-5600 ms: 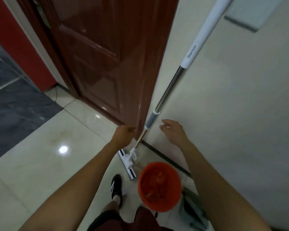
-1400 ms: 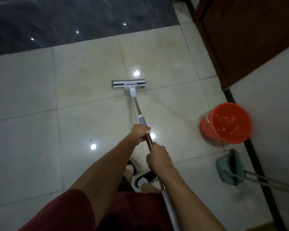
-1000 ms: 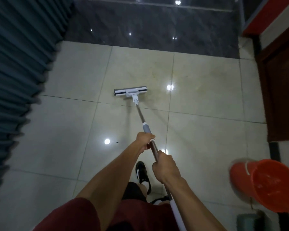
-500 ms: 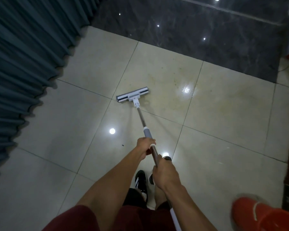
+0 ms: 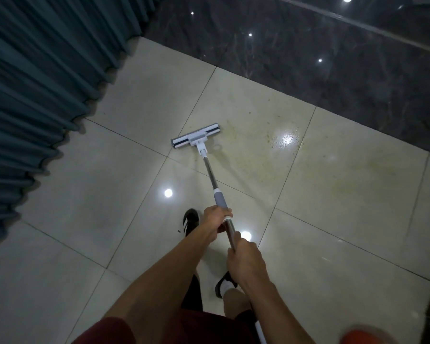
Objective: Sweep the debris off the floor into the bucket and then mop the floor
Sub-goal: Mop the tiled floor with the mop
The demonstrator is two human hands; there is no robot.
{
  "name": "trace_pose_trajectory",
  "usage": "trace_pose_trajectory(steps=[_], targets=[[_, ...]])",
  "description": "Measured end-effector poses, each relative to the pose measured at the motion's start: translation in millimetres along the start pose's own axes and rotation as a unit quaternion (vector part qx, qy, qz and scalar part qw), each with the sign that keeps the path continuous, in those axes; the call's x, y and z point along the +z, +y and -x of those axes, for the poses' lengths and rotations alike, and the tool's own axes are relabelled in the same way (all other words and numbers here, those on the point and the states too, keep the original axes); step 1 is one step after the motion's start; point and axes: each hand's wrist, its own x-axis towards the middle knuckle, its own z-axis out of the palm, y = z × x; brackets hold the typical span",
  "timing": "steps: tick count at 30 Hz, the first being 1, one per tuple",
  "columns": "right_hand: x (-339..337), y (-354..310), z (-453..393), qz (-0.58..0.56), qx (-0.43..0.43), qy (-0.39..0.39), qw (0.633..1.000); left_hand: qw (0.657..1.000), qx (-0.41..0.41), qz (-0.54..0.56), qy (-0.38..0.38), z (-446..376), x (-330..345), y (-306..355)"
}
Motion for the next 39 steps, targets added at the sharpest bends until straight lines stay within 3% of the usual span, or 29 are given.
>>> trace_pose_trajectory(steps=[18, 29, 35, 39], targets=[[-113.7, -270.4, -229.2, -0.061, -0.035, 0.053, 0.996, 0.998, 0.055, 0.031, -0.027, -160.4, -111.5, 326.5], [-176.5, -380.4, -380.9, -0.083, -0.069, 0.072, 0.992, 0.993, 0.116, 0.017, -0.018, -263.6, -139.0, 495.3], [-168.6, -399.0, -415.7, -0.185, -0.062, 0.040, 0.980, 0.988, 0.142, -0.064, 0.001, -292.5, -151.4, 524.5], [-160.7, -378.1, -391.3, -0.364, -0.015, -0.054, 0.930, 0.986, 0.148, -0.075, -0.004, -292.3, -147.9, 505.3]])
